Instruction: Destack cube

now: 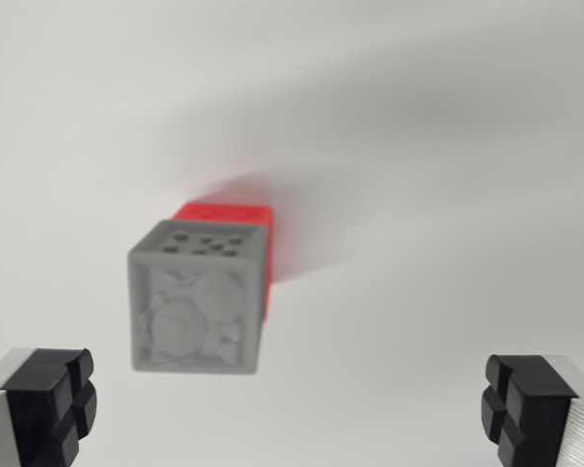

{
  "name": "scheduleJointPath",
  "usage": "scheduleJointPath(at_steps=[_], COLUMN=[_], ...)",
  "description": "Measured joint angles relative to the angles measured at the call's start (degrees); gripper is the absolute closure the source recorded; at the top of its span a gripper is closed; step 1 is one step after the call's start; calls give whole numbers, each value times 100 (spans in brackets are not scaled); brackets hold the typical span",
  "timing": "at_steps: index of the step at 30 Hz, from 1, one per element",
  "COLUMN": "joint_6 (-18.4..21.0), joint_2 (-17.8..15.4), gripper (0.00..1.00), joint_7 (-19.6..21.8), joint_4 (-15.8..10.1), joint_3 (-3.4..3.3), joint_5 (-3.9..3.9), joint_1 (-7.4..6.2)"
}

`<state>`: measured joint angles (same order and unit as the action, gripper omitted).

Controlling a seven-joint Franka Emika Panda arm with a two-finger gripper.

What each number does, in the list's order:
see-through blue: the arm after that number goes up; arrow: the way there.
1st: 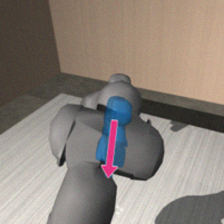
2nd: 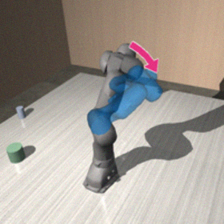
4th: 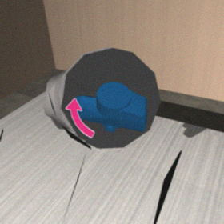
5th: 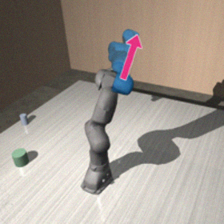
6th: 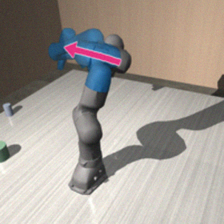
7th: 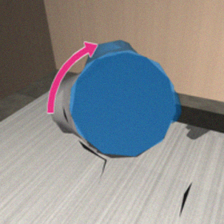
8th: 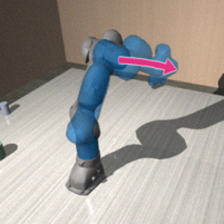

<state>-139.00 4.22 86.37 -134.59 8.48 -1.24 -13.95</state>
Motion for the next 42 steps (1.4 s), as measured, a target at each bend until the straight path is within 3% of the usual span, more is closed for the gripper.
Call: scheduleJointPath(at_steps=[12,15,33,42], joint_6=[-286,-373,-1342,-1621], joint_2=[319,401,1381,1691], gripper=[0,0,0,0], joint_7=[750,838,1080,1147], joint_4=[-16,-17,-41,-12], joint_3=[163,177,40,-42], joint_5=[-58,-82,-423,-516], joint_1=[-376,-441,-505,-569])
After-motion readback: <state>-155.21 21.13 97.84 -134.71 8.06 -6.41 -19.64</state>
